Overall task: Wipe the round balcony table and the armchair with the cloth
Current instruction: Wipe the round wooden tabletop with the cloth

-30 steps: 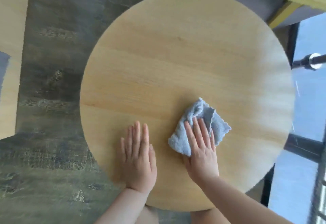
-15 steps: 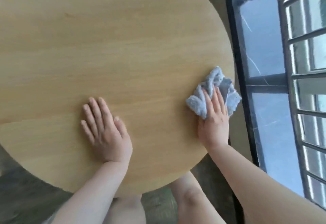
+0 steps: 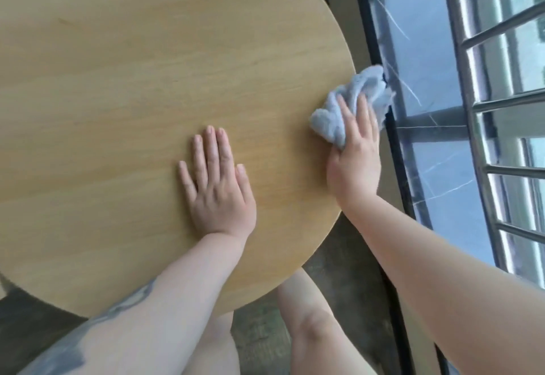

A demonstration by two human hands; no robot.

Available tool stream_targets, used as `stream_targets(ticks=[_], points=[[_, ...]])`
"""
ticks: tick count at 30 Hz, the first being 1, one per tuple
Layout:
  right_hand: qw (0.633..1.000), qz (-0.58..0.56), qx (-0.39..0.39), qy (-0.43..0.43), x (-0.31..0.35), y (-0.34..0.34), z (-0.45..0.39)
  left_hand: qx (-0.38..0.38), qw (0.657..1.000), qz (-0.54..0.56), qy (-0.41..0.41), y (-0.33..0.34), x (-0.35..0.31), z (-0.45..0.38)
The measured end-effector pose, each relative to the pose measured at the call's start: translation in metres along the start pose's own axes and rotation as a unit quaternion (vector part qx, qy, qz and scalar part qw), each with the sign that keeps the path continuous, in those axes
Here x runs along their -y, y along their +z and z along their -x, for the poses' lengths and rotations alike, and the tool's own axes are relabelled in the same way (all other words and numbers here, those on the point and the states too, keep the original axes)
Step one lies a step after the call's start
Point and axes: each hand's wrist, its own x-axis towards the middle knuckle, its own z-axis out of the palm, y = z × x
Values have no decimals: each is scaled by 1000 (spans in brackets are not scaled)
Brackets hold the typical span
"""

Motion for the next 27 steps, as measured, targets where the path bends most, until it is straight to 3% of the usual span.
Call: stream_targets(ticks=[1, 2, 4, 6, 7, 9, 12, 14, 15, 17, 19, 20, 21, 23, 25, 27], points=[[998, -36, -36, 38, 16, 0, -3, 6, 1000, 1, -4, 0, 1, 1], [997, -55, -55, 14, 35, 5, -4, 9, 1000, -2, -3, 1, 3, 2], [983, -69, 25, -170, 65, 27, 7, 13, 1000, -19, 2, 2, 6, 1], [926, -23, 152, -346, 70, 44, 23, 12, 1000, -14, 3, 2, 6, 0], [905, 29, 168, -390, 59, 44, 20, 9, 1000, -7, 4, 2, 4, 0], [919, 82, 125, -364, 26, 34, -2, 6, 1000, -8, 2, 0, 2, -1], [982, 53, 62, -170, -10, 1, -46, 1, 1000, -13, -8, -2, 2, -1], [991, 35, 49, -120, -3, -12, -61, 7, 1000, -15, -9, -2, 2, -1], [988, 29, 45, -148, 10, -12, -59, 12, 1000, -15, -10, -2, 1, -1], [956, 0, 83, -282, 34, 0, -39, 13, 1000, -13, -12, -4, 1, -1], [886, 53, 182, -422, 41, 16, -14, 8, 1000, 4, -6, -10, 4, -4], [856, 116, 228, -450, 35, 20, -10, 4, 1000, 14, 5, -13, 7, -6], [848, 158, 246, -443, 26, 21, -16, -4, 1000, 21, 24, -17, 12, -9], [892, 162, 198, -372, 14, 17, -40, -18, 997, 29, 68, -20, 25, -16], [966, 73, 111, -223, 19, 8, -64, -25, 996, 41, 76, -19, 36, -24], [996, -24, 37, -76, 43, 7, -75, -36, 998, 60, 4, -16, 39, -33]])
